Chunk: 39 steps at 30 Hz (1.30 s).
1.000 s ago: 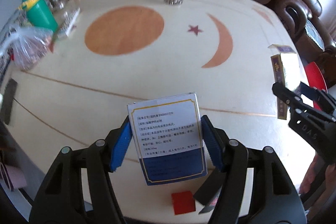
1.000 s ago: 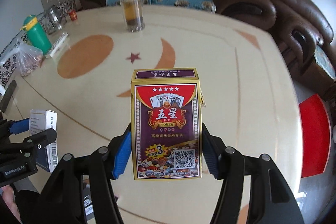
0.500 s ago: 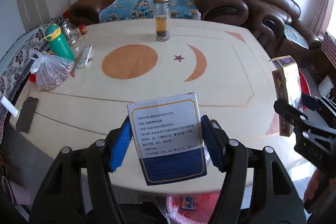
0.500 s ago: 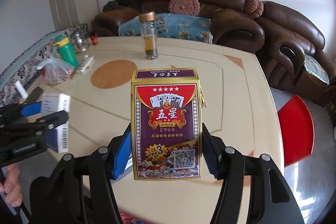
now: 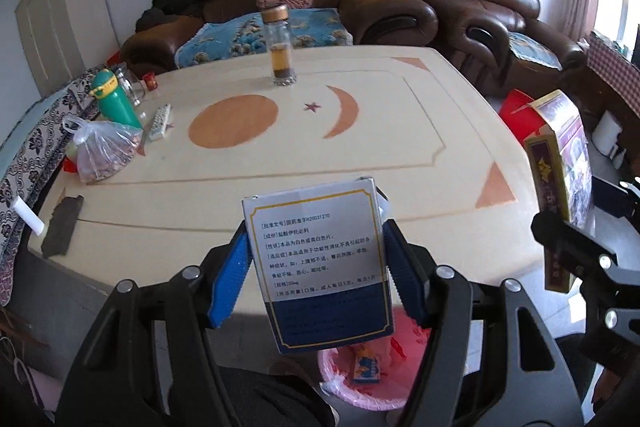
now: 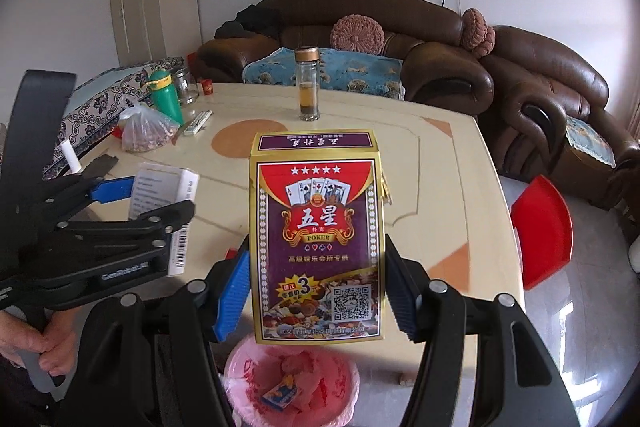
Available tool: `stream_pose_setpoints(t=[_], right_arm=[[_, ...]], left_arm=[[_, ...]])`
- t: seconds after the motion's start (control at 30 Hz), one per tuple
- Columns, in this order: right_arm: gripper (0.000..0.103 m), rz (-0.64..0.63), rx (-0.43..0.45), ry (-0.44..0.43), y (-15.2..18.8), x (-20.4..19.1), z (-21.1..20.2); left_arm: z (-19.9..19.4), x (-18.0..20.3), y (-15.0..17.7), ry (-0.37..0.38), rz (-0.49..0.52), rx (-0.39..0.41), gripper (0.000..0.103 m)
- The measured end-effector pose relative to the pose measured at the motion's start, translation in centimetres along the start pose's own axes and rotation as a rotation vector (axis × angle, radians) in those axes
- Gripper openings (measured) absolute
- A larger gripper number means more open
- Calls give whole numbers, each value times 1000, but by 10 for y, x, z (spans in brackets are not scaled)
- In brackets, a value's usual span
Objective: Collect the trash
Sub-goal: 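Carry both boxes with both tools down over the pink bin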
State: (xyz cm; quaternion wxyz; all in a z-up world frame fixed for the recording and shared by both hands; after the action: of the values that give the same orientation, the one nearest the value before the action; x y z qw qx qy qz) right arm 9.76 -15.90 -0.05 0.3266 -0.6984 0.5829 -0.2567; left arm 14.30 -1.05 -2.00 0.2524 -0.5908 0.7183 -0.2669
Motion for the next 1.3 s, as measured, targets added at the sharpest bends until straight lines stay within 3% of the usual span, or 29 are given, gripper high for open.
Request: stream_pose_setpoints(t=[0.43,1.3], right_arm=[[59,9,-24,1,37,-13,-14],[59,54,-235,-14,143,-26,47]], left_arm=[[-10,19,38,53,58,-7,64],[62,34,141,66,148,-202,64]])
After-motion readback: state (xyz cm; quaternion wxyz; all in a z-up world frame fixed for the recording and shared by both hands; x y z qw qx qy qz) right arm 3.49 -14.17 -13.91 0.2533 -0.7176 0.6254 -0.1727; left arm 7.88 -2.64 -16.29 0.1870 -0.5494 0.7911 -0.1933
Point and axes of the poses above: each gripper's, at about its wrist camera, not at the fingertips, and z roughly the way its jaws point, x to its right, y to its underside, the point moved 3 cm from there along z, roughly the way its jaws point, and after that the axes turned 1 degree about -z, right-handed, at the moved point
